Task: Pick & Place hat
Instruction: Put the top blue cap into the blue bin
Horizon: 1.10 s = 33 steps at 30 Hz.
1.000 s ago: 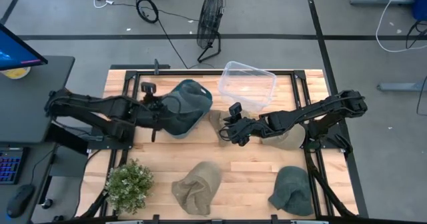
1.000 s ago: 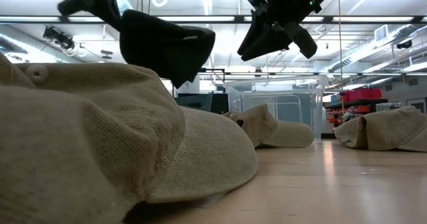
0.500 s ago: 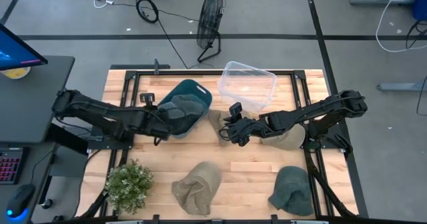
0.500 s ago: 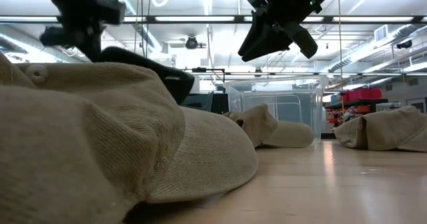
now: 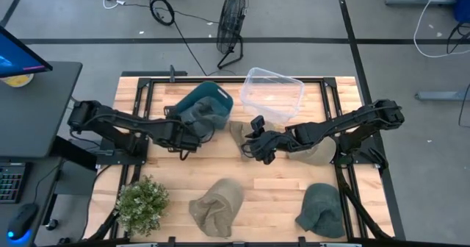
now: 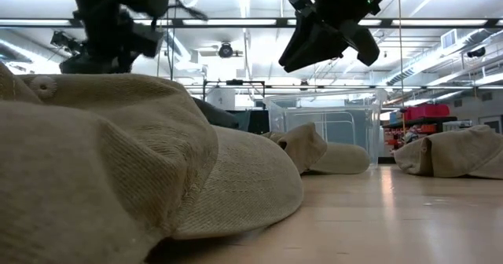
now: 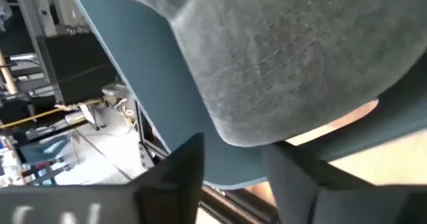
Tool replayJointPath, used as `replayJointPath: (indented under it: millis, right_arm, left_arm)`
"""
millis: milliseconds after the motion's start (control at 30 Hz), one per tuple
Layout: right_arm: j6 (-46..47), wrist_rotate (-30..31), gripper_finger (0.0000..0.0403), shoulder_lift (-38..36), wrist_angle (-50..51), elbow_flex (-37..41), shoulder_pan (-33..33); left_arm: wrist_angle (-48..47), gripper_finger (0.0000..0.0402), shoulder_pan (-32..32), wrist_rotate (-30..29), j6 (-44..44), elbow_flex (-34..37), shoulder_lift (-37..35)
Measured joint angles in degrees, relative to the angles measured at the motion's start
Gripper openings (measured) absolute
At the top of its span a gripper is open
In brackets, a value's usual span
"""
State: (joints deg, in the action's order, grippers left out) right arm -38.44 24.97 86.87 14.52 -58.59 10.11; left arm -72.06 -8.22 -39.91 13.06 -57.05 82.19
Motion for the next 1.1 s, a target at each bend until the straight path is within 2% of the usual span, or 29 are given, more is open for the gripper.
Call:
replayJointPath:
  millis: [100,200,333,433,500,667,800,933,1100]
  right_arm:
    - [0.4,0.0,0.0098,0.0,0.0,0.0,-0.4]
    - [0.5,0.0,0.0098,0.0,0.0,0.0,-1.0]
    - [0.5,-0.1,0.0098,0.0,0.0,0.0,-1.7]
    - [0.5,-0.4,0.0098,0.0,0.0,0.0,-2.1]
    - [0.5,-0.4,0.0098,0.0,0.0,0.0,-2.2]
    - [1.3,-0.5,0.0098,0.0,0.1,0.0,-2.3]
    - [2.2,-0.5,0.0098,0.0,1.2,0.0,-2.3]
    - [2.9,-0.4,0.0098,0.0,1.9,0.0,-2.3]
    - [5.2,-0.5,0.0098,0.0,2.7,0.0,-2.3]
  left_arm:
    - [-0.3,0.0197,-1.4,0.5,-0.6,-3.8,0.0]
    - [-2.6,0.0212,-2.5,0.4,-0.6,-9.7,-0.1]
    - [-2.6,0.0209,-2.5,0.1,-0.7,-16.0,-0.1]
    - [4.3,0.0196,-0.1,-1.2,-0.4,-17.4,-0.1]
    - [11.1,0.0182,2.1,-0.6,-2.1,-16.5,-0.1]
    - [24.8,0.0127,8.5,8.2,-9.3,-10.4,-0.1]
    - [31.7,0.0069,12.7,8.7,-9.1,-4.3,-0.1]
    - [33.3,0.0011,15.7,11.4,-5.8,0.3,-0.1]
    - [33.6,0.0007,19.2,11.8,-0.9,6.1,-0.1]
